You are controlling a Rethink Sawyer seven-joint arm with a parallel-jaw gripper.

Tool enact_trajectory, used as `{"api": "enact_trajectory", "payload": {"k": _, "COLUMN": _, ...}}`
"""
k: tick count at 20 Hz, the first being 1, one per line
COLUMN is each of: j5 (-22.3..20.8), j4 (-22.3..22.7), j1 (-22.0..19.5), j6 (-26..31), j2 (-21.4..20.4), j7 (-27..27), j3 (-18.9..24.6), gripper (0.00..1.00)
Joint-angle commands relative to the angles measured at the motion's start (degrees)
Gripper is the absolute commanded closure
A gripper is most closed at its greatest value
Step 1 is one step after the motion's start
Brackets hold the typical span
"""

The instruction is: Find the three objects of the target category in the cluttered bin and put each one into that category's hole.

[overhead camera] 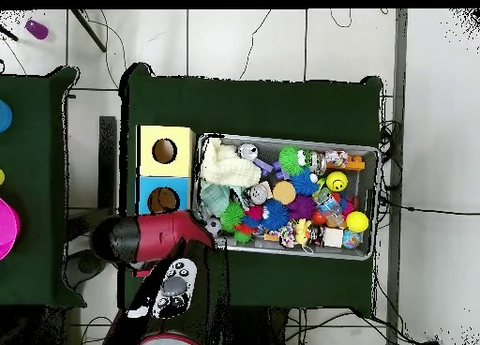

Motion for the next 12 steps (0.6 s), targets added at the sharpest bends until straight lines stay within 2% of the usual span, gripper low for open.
{"api": "enact_trajectory", "payload": {"k": 1, "j5": -4.69, "j4": -6.35, "j1": -3.61, "j6": -4.36, "j2": -0.89, "j7": 0.82, "j3": -0.96, "gripper": 1.00}}
{"api": "enact_trajectory", "payload": {"k": 11, "j5": -4.60, "j4": -6.42, "j1": -3.18, "j6": -4.38, "j2": -0.89, "j7": 1.66, "j3": -1.45, "gripper": 1.00}}
{"api": "enact_trajectory", "payload": {"k": 12, "j5": -4.33, "j4": -6.35, "j1": -3.12, "j6": -4.40, "j2": -0.89, "j7": 2.09, "j3": -1.57, "gripper": 0.00}}
